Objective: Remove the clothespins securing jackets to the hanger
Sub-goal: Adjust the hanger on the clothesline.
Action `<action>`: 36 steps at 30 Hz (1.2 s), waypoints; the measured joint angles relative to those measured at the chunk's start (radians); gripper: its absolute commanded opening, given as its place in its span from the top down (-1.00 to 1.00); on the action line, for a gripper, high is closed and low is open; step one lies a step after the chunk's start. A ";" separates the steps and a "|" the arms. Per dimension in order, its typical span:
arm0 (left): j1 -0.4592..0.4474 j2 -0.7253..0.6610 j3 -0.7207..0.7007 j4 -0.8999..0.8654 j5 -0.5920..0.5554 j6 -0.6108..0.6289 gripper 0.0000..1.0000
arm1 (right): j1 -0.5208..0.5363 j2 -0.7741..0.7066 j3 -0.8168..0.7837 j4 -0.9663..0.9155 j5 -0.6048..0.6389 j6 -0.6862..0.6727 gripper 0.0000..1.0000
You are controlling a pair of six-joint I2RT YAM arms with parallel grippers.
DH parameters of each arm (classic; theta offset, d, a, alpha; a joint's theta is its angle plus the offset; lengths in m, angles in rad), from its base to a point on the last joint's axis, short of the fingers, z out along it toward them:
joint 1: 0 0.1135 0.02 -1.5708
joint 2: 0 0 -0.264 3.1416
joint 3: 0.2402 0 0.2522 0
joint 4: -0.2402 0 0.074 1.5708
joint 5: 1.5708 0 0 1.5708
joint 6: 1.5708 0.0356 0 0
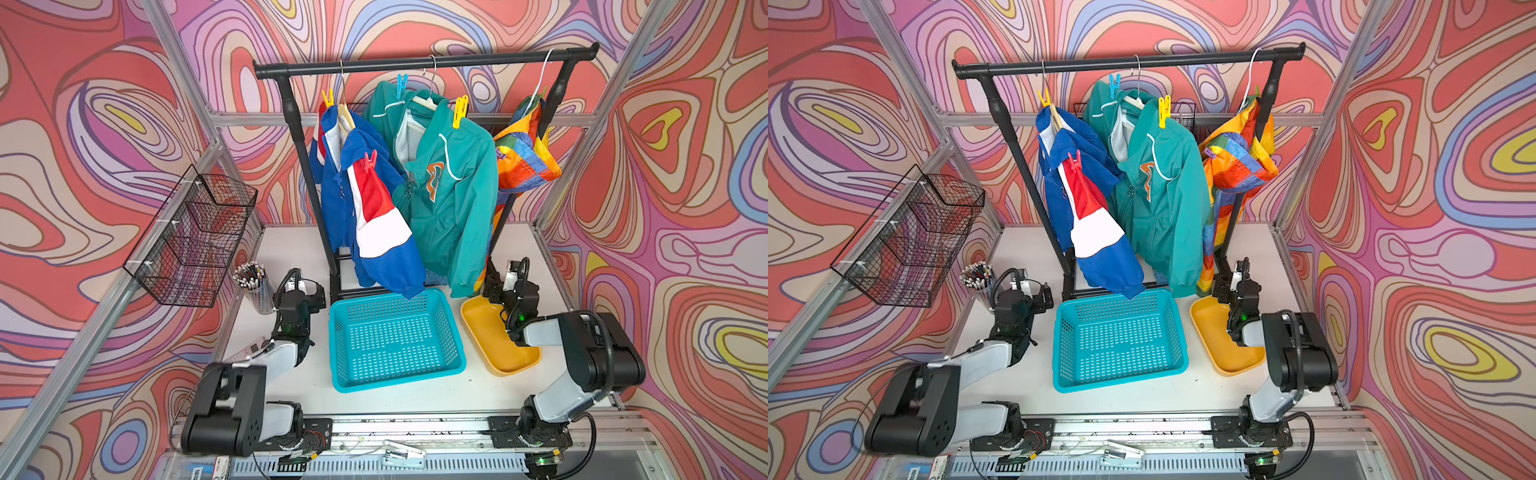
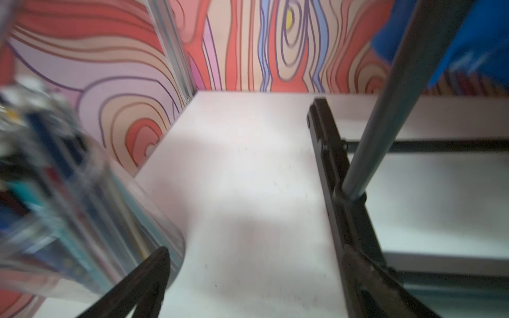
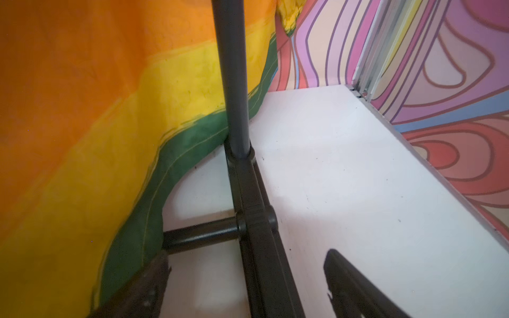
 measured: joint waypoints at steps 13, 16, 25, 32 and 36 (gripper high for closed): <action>-0.018 -0.309 0.212 -0.407 0.078 -0.213 -0.97 | 0.023 -0.387 0.356 -0.616 -0.093 0.357 -0.24; -0.064 -0.312 0.212 -0.450 0.080 -0.227 -0.98 | 0.118 -0.416 0.450 -0.706 -0.045 0.384 -0.24; -0.132 -0.296 0.212 -0.492 0.089 -0.257 -0.99 | 0.499 -0.406 0.761 -0.773 0.168 0.301 -0.16; -0.133 -0.280 0.212 -0.507 0.109 -0.261 -1.00 | 0.805 -0.222 0.990 -0.722 0.332 0.063 -0.18; -0.133 -0.278 0.212 -0.518 0.114 -0.269 -1.00 | 0.916 -0.115 1.098 -0.684 0.381 -0.067 -0.20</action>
